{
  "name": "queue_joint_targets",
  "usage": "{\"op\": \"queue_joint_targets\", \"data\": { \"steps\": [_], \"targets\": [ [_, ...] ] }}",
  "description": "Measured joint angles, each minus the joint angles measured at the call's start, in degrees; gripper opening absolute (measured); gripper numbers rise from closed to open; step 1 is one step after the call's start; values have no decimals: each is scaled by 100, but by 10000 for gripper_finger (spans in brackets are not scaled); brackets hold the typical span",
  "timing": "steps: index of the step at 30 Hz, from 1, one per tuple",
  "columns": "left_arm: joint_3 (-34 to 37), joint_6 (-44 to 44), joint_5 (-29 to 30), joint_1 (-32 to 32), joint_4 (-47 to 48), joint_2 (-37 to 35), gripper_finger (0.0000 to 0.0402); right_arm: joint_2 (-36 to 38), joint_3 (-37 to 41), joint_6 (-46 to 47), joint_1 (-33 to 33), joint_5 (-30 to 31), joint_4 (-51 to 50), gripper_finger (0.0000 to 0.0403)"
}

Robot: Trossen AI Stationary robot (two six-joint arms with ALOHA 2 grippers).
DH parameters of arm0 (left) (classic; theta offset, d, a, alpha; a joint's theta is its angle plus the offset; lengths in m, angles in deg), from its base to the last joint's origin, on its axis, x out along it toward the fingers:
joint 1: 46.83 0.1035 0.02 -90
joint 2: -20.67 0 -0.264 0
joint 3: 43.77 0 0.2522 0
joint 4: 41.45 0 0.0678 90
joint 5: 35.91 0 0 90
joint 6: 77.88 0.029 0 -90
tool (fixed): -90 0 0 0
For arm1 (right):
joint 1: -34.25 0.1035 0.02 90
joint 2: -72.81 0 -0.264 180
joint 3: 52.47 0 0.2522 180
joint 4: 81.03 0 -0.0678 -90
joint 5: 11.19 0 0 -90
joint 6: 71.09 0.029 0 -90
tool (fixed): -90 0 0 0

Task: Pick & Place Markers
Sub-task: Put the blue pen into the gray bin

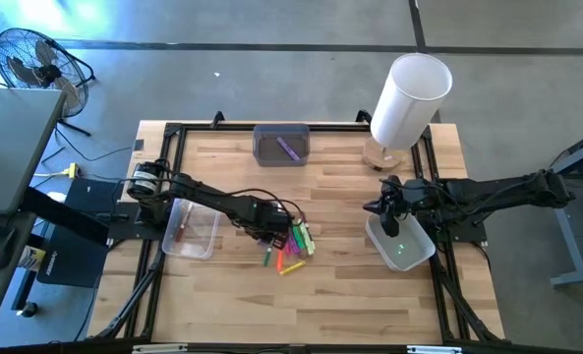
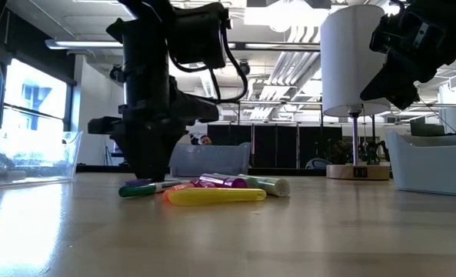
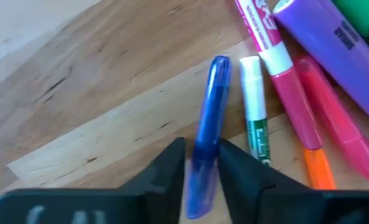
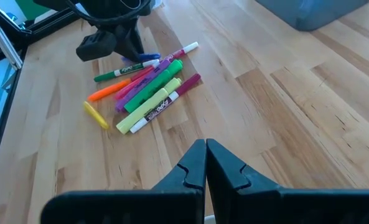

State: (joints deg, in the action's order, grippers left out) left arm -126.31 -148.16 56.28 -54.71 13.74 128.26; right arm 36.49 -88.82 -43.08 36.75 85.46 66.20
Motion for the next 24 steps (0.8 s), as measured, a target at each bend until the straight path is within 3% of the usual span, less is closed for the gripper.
{"op": "queue_joint_targets", "data": {
  "steps": [4,17,24],
  "targets": [
    [-1,-2,-3,0,-50,-2,27,0,0,0,0,0,0,0],
    [16,669,-249,-2,243,-153,30,0,0,-466,2,52,190,0],
    [1,872,71,133,163,-685,30,0,0,-449,2,70,647,0]
  ]
}}
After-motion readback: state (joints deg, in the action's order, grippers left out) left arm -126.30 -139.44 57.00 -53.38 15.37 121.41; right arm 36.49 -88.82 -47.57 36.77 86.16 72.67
